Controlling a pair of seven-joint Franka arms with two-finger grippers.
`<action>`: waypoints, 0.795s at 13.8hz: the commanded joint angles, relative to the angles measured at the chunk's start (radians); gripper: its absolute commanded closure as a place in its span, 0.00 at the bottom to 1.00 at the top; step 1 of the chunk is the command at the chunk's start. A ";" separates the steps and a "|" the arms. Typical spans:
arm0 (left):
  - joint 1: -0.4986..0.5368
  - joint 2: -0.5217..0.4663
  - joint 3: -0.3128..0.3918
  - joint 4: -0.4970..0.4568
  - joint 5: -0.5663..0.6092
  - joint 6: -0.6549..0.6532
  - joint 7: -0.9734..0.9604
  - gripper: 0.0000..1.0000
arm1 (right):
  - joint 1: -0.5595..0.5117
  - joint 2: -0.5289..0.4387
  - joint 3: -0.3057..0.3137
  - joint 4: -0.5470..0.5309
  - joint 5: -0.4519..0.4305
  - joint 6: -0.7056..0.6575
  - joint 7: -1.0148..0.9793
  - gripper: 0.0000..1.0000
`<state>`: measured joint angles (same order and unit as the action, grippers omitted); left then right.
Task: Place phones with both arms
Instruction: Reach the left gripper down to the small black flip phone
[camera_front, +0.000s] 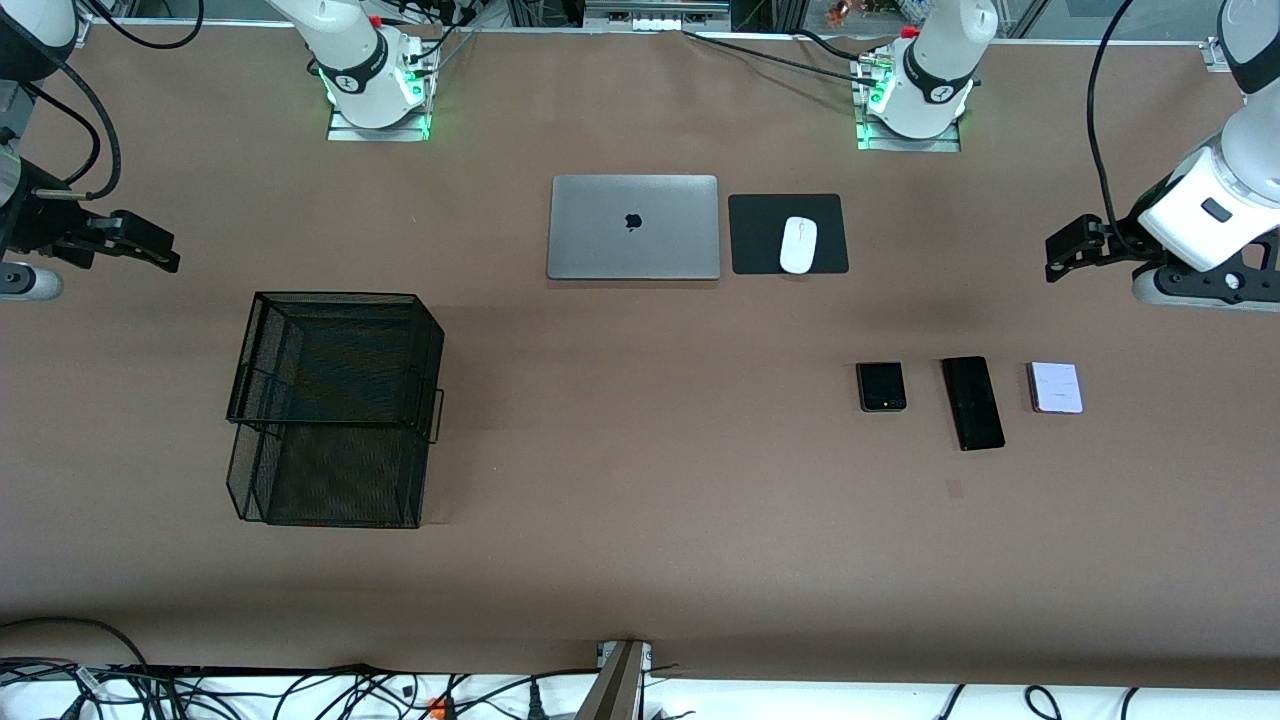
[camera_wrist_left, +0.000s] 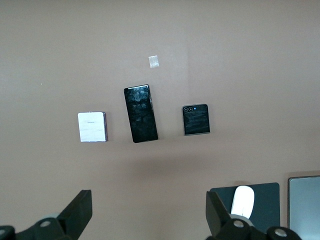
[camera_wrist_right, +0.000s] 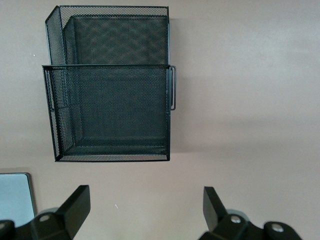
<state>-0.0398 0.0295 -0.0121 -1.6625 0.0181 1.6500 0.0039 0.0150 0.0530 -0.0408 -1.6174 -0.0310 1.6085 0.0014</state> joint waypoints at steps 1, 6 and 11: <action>0.006 0.023 -0.006 0.033 -0.020 -0.022 0.001 0.00 | -0.017 -0.012 0.010 -0.007 0.007 0.005 -0.014 0.00; 0.001 0.044 -0.011 0.032 -0.015 -0.039 0.005 0.00 | -0.017 -0.010 0.010 -0.009 0.007 0.013 -0.014 0.00; -0.009 0.104 -0.014 -0.005 -0.010 -0.043 0.001 0.00 | -0.013 -0.008 0.010 -0.009 0.007 0.013 -0.014 0.00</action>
<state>-0.0412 0.0868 -0.0254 -1.6695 0.0180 1.6109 0.0048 0.0149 0.0549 -0.0408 -1.6174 -0.0311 1.6124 0.0013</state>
